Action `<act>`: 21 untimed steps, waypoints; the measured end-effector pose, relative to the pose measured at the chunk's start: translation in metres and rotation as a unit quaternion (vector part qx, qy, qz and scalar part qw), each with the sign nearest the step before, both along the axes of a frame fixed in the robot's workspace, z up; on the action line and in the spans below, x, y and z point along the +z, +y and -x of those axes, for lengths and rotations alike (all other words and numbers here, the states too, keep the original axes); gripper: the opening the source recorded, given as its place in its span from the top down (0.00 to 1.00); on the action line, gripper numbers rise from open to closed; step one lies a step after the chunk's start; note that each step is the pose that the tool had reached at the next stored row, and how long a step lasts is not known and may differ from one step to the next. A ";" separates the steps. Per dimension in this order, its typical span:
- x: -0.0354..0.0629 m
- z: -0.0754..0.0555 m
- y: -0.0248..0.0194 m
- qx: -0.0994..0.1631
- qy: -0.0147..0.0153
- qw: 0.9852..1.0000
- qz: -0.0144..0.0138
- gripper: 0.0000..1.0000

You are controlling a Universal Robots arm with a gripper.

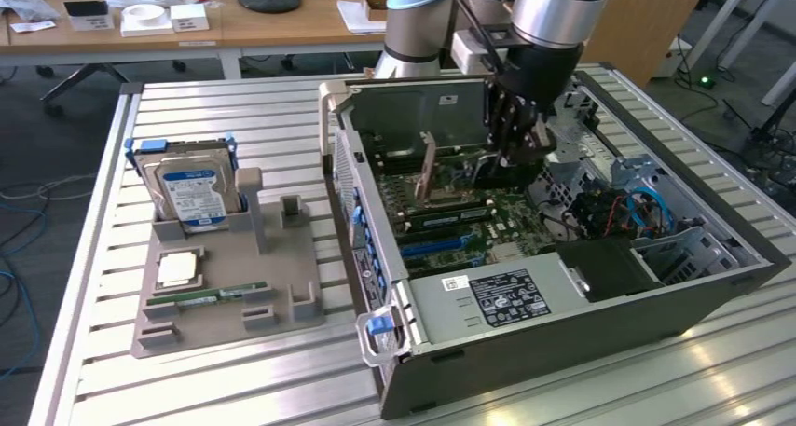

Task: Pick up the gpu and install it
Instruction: 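Insert the gpu into the slot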

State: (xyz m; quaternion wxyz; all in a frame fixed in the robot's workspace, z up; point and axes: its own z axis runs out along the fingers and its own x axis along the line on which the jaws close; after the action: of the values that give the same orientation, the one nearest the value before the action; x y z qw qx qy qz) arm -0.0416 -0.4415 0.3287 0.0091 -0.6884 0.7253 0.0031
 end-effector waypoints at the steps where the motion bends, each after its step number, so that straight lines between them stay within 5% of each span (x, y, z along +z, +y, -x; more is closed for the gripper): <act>1: -0.0001 0.001 -0.0004 0.000 0.000 1.000 0.000 0.73; 6: -0.0012 0.004 -0.0054 0.002 0.000 1.000 0.000 0.73; 21: -0.0235 0.014 -0.0066 0.019 -0.003 1.000 0.000 0.73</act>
State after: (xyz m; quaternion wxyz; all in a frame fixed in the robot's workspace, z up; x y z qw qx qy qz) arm -0.0557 -0.4481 0.3053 0.0111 -0.7024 0.7117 0.0013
